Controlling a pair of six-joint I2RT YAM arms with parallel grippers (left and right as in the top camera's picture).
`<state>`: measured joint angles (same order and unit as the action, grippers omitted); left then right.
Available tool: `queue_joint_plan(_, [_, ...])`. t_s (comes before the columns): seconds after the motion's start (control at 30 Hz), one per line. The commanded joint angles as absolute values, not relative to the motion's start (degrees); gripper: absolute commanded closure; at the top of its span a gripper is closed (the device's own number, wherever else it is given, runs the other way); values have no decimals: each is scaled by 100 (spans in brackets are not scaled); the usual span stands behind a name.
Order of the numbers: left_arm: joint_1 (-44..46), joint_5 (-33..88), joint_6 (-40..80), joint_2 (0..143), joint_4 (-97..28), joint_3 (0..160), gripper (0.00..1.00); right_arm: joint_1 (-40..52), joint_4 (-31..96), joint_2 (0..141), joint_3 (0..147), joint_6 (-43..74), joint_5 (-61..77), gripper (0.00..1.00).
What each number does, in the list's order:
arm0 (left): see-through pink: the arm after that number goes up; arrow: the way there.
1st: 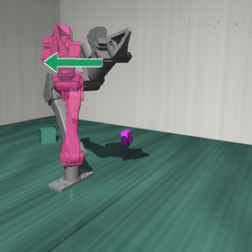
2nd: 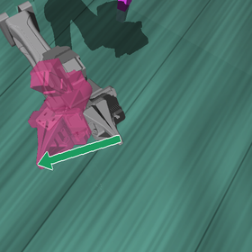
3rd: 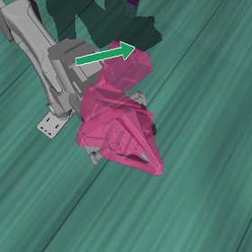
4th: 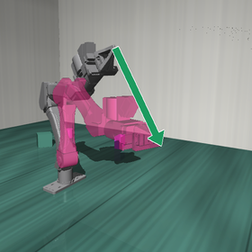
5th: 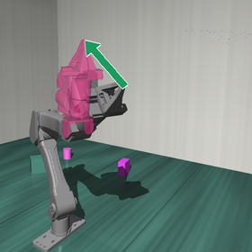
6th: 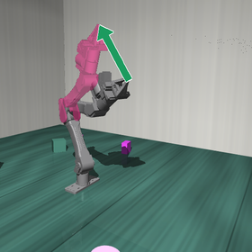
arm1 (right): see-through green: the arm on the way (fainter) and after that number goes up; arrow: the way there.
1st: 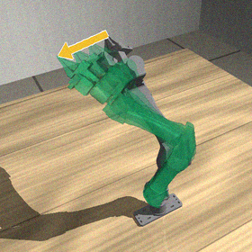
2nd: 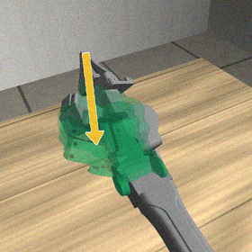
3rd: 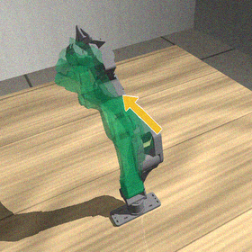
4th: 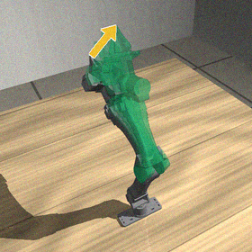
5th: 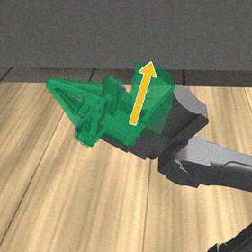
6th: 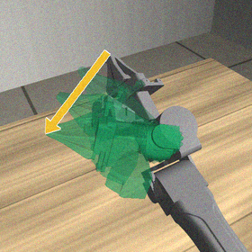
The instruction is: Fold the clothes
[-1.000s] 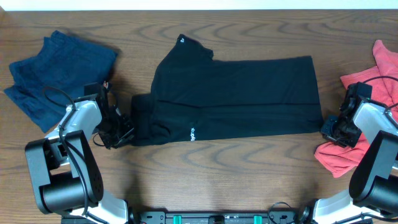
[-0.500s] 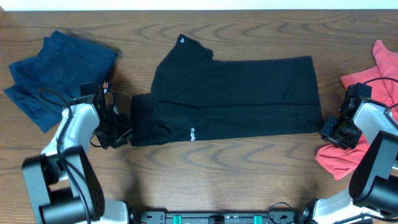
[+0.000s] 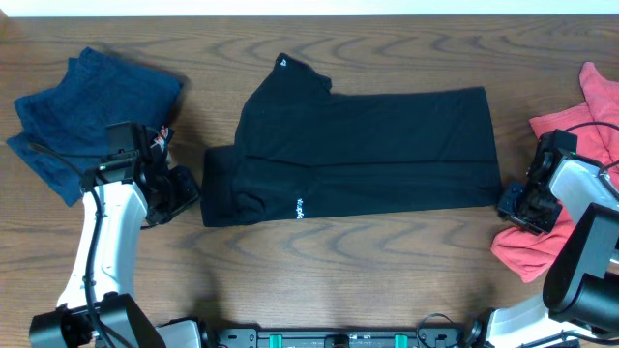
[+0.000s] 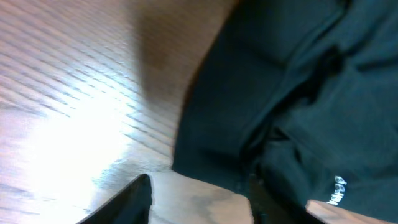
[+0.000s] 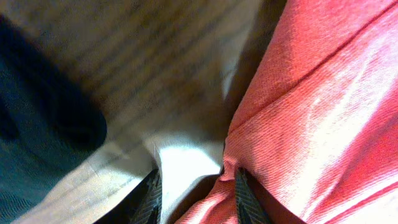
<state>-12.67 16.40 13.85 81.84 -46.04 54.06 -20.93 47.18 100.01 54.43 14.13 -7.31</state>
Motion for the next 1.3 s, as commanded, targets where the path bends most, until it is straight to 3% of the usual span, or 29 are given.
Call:
queue_joint_plan(0.0, [-1125,2062,1044,8162,-4558,5752,37,-2062,4834,9804,5621,1474,-607,60])
queue_joint_plan(0.13, [-602,1984,692,8215,-4438,6346,23,-2060,4987,9507,5955,1472,-303,56])
queue_joint_plan(0.27, [-196,1846,471,8543,-4056,7004,15,-2058,4952,9155,6396,1094,541,37])
queue_joint_plan(0.33, [-152,1841,471,8855,-3911,7363,13,-2049,4978,9032,6626,827,1013,34])
queue_joint_plan(0.53, [-113,2093,176,10337,-3347,8582,13,-2001,5063,8814,6879,652,1358,32])
queue_joint_plan(0.83, [305,2628,156,12267,-1081,9218,12,-1857,5258,8812,6877,655,1358,32])
queue_joint_plan(1.27, [541,2633,222,13378,521,9244,13,-1704,5581,8812,6877,681,1356,34])
